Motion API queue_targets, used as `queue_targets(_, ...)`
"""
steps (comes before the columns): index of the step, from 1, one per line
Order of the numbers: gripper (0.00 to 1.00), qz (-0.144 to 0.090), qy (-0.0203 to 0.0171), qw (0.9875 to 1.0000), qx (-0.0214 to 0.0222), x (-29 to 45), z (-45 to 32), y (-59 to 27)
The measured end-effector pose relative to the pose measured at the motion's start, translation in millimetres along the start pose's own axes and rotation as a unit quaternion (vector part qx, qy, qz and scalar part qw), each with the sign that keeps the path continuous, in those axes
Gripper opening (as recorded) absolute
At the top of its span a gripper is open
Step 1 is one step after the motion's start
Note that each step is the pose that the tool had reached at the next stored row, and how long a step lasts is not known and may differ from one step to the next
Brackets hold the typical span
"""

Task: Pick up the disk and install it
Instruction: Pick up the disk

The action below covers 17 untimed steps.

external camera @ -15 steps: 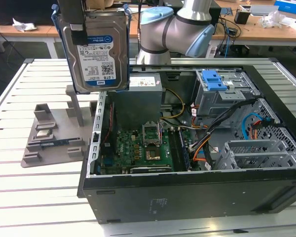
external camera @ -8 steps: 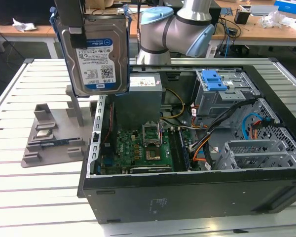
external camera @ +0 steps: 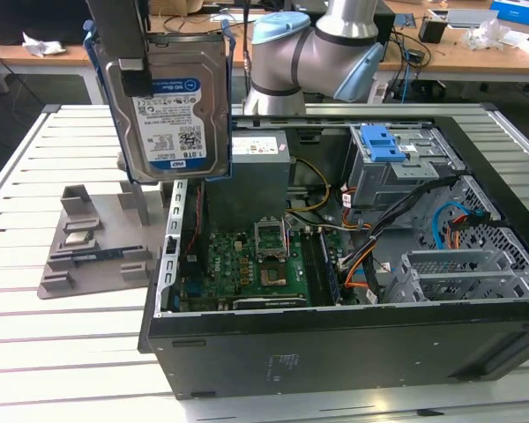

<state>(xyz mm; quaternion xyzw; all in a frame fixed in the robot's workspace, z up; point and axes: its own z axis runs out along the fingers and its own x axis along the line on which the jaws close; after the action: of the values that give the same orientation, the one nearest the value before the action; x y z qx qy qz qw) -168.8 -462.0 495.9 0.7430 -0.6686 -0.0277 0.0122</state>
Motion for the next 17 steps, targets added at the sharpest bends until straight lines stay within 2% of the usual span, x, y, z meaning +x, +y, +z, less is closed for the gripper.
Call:
queue_targets(3, 0.37, 0.0, 0.0, 1.0, 0.0, 12.3, 0.1, 1.0)
queue_targets(7, 0.37, 0.002, -0.0002, 1.0, 0.0, 21.0, 1.0, -2.1)
queue_targets(17, 0.37, 0.002, -0.0002, 1.0, -0.0006, 27.0, 0.1, -40.4)
